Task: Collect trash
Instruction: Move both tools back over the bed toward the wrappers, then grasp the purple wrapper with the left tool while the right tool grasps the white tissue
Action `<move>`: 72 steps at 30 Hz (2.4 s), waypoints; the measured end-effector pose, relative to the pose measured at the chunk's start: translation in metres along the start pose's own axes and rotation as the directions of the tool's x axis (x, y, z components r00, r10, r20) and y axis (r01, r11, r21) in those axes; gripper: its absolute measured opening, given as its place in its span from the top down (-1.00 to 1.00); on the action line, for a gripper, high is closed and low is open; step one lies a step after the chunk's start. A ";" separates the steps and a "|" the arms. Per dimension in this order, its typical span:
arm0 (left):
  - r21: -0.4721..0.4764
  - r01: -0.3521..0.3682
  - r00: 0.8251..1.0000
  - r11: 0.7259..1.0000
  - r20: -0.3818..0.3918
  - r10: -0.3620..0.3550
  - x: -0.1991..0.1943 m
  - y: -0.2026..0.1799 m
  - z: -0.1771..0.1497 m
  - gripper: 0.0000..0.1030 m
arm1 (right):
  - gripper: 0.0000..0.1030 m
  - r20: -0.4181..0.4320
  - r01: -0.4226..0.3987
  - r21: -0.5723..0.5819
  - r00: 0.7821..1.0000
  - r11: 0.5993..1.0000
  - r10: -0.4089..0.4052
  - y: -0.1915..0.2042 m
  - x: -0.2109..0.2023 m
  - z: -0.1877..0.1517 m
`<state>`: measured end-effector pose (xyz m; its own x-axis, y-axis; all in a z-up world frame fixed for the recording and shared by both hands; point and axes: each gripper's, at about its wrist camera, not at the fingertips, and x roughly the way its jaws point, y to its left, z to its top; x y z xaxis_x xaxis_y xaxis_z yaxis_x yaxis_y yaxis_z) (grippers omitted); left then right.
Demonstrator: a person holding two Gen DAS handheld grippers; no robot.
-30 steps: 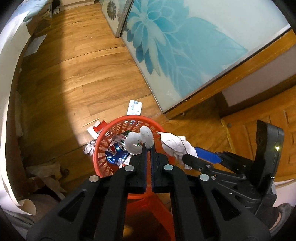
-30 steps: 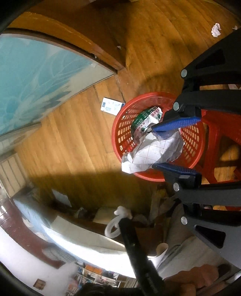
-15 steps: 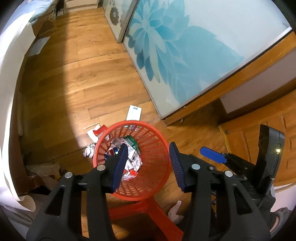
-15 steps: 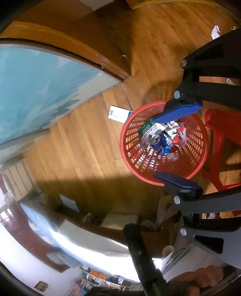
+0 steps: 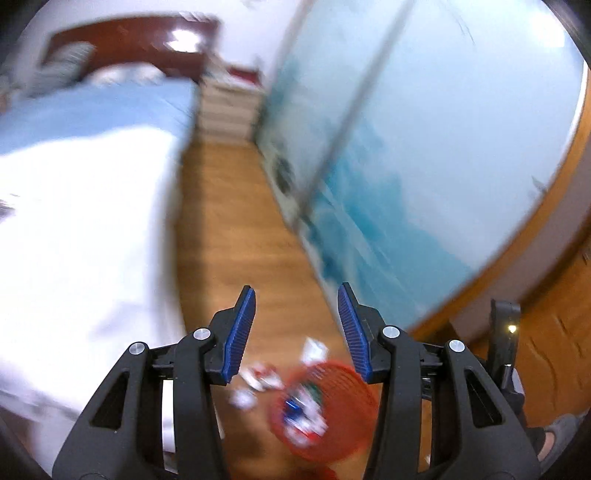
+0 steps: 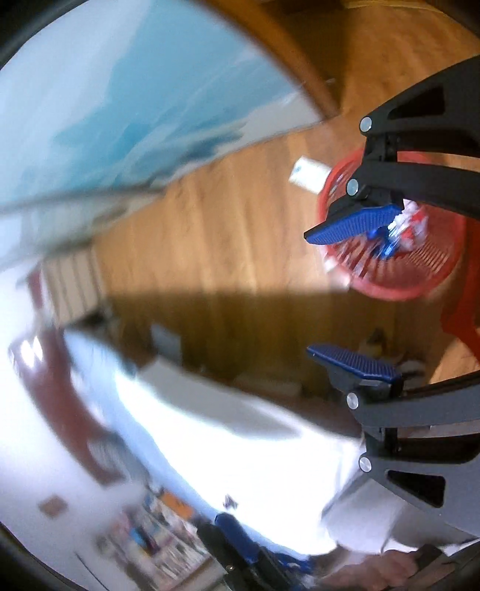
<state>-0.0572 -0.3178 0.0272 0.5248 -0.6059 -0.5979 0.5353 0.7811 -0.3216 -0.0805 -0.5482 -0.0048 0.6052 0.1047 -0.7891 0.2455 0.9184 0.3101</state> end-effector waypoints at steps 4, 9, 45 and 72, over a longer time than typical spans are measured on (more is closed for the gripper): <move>-0.068 -0.121 0.985 0.990 0.112 0.128 -0.060 0.078 0.004 0.09 | -0.12 0.021 -0.069 -0.111 0.997 0.991 0.072 0.077 0.018 0.020; -0.167 -0.239 0.959 0.957 0.116 0.260 -0.088 0.166 -0.014 0.09 | -0.13 0.014 -0.157 -0.199 0.987 0.968 0.163 0.175 0.048 0.038; -0.553 -0.361 0.922 0.751 -0.094 0.375 0.043 0.473 0.074 -0.48 | -0.61 -0.074 -0.226 -0.428 0.974 0.875 0.215 0.419 0.257 0.066; -0.583 -0.227 0.955 0.780 0.025 0.296 -0.053 0.433 0.014 0.69 | -0.49 -0.117 -0.192 -0.388 0.980 0.901 0.158 0.494 0.360 0.157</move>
<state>0.1563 0.0504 -0.0699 0.6761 -0.3509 -0.6479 -0.0874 0.8350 -0.5433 0.3776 -0.1163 -0.0525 0.5434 0.2923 -0.7869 -0.1887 0.9560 0.2248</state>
